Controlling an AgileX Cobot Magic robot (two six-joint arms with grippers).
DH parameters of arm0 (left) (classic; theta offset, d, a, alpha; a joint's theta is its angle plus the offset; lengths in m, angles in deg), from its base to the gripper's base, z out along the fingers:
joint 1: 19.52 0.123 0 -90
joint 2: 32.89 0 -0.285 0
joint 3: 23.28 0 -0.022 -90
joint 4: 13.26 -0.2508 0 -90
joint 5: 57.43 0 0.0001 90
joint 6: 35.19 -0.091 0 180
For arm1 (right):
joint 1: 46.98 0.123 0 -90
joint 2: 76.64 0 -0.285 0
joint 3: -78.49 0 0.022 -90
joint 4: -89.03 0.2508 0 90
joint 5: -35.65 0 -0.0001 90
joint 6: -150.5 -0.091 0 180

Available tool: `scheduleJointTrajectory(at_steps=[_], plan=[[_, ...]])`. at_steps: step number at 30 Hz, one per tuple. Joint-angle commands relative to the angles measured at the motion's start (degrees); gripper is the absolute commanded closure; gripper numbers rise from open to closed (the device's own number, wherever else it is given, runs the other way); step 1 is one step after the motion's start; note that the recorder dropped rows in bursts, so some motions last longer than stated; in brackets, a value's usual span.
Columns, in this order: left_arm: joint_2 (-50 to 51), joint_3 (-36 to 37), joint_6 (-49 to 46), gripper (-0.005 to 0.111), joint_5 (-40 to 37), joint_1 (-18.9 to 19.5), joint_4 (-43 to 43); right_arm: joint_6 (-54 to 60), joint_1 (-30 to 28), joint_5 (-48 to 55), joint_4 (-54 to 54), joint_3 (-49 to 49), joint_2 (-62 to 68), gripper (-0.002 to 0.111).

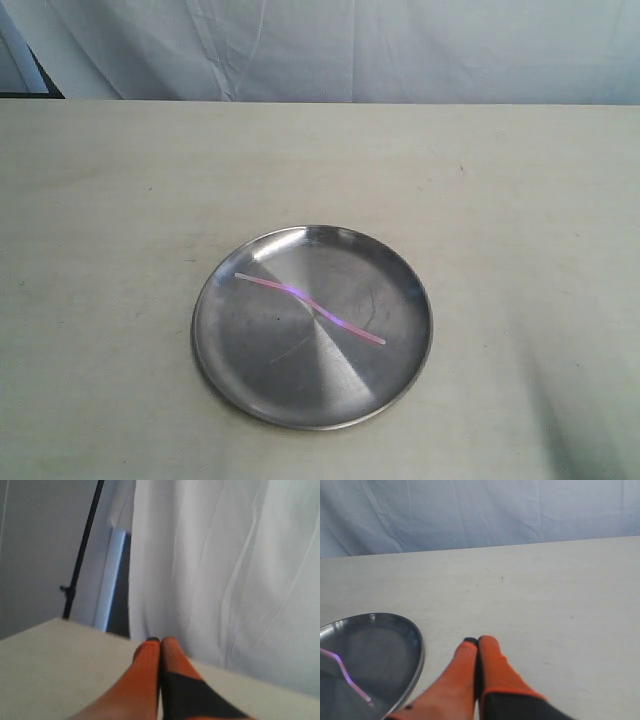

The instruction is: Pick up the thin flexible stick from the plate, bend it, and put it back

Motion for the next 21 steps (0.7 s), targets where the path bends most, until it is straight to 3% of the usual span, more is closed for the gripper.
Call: scheduleJointTrajectory(at_steps=[1, 8, 21], plan=[[-0.2, 1.4, -5.5, 0.107, -11.1, 0.2, 1.2, 0.2, -0.3, -0.3, 0.2, 0.1, -0.4, 0.108], [-0.2, 1.4, -5.3, 0.107, -16.8, 0.2, 1.2, 0.1, -0.3, -0.3, 0.2, 0.1, -0.4, 0.108], [-0.2, 1.4, -5.3, 0.107, -17.1, 0.2, 1.2, 0.2, -0.3, -0.3, 0.2, 0.1, -0.4, 0.108]])
